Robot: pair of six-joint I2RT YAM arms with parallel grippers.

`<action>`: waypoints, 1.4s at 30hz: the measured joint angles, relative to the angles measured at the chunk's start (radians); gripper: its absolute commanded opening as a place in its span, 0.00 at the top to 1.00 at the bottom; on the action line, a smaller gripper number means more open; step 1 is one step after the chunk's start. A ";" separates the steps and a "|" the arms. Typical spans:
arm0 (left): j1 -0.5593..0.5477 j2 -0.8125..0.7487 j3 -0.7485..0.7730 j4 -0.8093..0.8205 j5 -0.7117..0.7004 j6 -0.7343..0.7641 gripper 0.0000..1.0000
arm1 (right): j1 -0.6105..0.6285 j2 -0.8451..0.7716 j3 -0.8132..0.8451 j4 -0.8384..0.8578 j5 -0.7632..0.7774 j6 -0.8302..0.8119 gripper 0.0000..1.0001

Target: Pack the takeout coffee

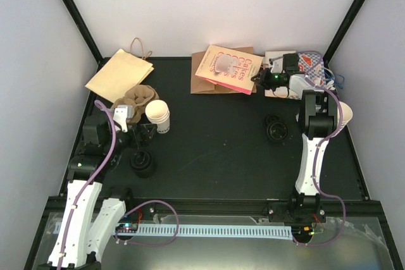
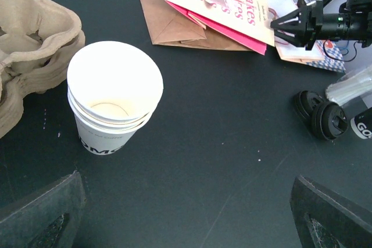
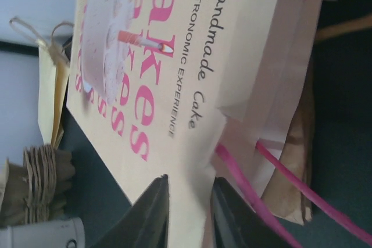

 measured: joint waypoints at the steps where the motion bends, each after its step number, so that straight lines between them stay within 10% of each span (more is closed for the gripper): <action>1: 0.000 0.000 0.000 0.000 0.000 0.000 0.01 | 0.000 0.000 0.000 0.006 -0.012 -0.006 0.88; 42: 0.000 -0.002 0.000 0.000 -0.003 0.000 0.01 | 0.172 -0.689 -0.400 -0.114 -0.010 -0.136 0.99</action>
